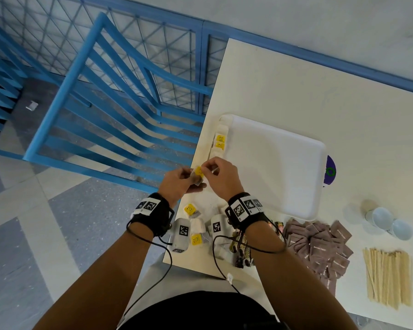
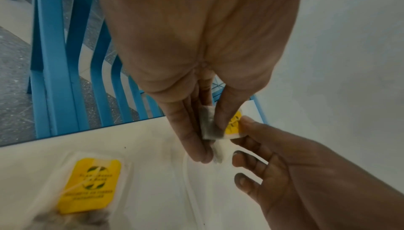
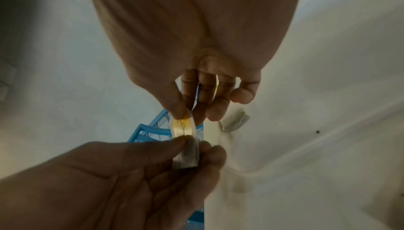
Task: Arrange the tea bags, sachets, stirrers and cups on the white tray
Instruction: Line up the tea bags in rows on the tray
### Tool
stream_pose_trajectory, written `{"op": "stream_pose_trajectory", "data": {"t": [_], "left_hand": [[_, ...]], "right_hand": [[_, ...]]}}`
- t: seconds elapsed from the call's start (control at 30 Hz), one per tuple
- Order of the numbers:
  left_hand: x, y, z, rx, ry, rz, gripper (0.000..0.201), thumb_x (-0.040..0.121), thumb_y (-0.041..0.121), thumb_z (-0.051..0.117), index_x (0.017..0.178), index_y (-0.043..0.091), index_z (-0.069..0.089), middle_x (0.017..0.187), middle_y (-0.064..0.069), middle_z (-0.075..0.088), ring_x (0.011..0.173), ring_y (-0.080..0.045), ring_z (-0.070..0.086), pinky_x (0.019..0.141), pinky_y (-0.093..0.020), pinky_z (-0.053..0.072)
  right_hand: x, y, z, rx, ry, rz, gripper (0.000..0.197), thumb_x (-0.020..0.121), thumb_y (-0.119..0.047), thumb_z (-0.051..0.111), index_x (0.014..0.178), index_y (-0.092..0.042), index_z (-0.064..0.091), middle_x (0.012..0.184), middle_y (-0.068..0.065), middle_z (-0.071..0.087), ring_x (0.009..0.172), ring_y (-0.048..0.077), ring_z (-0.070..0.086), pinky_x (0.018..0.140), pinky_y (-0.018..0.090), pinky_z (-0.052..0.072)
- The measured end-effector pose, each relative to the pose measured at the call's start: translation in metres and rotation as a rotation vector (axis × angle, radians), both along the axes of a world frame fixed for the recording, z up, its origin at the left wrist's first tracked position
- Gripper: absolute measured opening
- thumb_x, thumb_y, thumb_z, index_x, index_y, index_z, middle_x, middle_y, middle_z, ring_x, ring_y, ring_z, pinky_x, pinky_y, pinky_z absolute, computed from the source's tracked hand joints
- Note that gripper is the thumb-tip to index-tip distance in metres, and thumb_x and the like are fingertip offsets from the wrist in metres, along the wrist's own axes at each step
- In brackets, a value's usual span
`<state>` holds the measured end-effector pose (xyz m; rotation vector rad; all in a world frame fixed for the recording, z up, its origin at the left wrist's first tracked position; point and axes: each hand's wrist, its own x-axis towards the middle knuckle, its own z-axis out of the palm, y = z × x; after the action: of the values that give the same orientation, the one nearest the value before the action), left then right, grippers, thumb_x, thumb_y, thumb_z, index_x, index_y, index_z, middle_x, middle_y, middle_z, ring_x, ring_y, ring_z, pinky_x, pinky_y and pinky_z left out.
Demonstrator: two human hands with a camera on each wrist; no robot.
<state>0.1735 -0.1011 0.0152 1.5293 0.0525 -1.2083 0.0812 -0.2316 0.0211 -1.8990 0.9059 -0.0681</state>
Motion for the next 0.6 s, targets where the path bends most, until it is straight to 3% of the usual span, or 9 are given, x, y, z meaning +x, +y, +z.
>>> {"op": "stream_pose_trajectory", "data": {"t": [0.13,0.27,0.37,0.43,0.6], "left_hand": [[-0.004,0.001,-0.005,0.093,-0.096,-0.097,0.013,0.098,0.018,0.067,0.101,0.005,0.068,0.094,-0.011,0.074,0.082,-0.024,0.072,0.075,-0.036,0.061],[-0.005,0.003,-0.009,0.113,-0.157,-0.111,0.011,0.1,0.019,0.065,0.096,0.01,0.069,0.088,-0.005,0.074,0.076,-0.021,0.07,0.07,-0.033,0.059],[-0.007,0.002,-0.009,0.124,-0.162,-0.135,0.012,0.101,0.021,0.063,0.099,0.011,0.07,0.09,-0.006,0.075,0.074,-0.018,0.071,0.07,-0.031,0.059],[-0.007,0.002,-0.008,0.131,-0.139,-0.126,0.014,0.101,0.024,0.062,0.104,0.012,0.07,0.092,-0.006,0.075,0.074,-0.018,0.07,0.069,-0.031,0.058],[-0.004,0.009,-0.01,0.161,-0.126,-0.088,0.012,0.103,0.017,0.058,0.108,0.011,0.067,0.094,-0.008,0.074,0.073,-0.021,0.068,0.066,-0.031,0.053]], "right_hand": [[-0.001,-0.001,0.0,0.008,0.011,-0.064,0.01,0.094,-0.025,0.068,0.099,-0.017,0.069,0.09,-0.009,0.069,0.08,0.003,0.06,0.073,0.01,0.046],[-0.01,0.004,-0.007,0.07,0.108,-0.015,0.025,0.089,-0.038,0.072,0.106,-0.02,0.068,0.089,-0.01,0.069,0.079,0.0,0.061,0.071,0.01,0.043],[-0.014,0.006,-0.014,0.156,0.107,-0.046,0.016,0.089,-0.029,0.073,0.1,-0.018,0.072,0.088,-0.004,0.074,0.08,0.013,0.069,0.08,0.029,0.057],[-0.015,0.002,-0.016,0.146,0.118,-0.11,0.012,0.089,-0.025,0.072,0.096,-0.016,0.072,0.087,0.001,0.075,0.078,0.02,0.071,0.081,0.04,0.059],[-0.016,-0.012,-0.019,0.027,0.178,-0.169,0.01,0.089,-0.024,0.072,0.094,-0.015,0.073,0.086,0.0,0.074,0.082,0.021,0.069,0.088,0.039,0.055]]}}
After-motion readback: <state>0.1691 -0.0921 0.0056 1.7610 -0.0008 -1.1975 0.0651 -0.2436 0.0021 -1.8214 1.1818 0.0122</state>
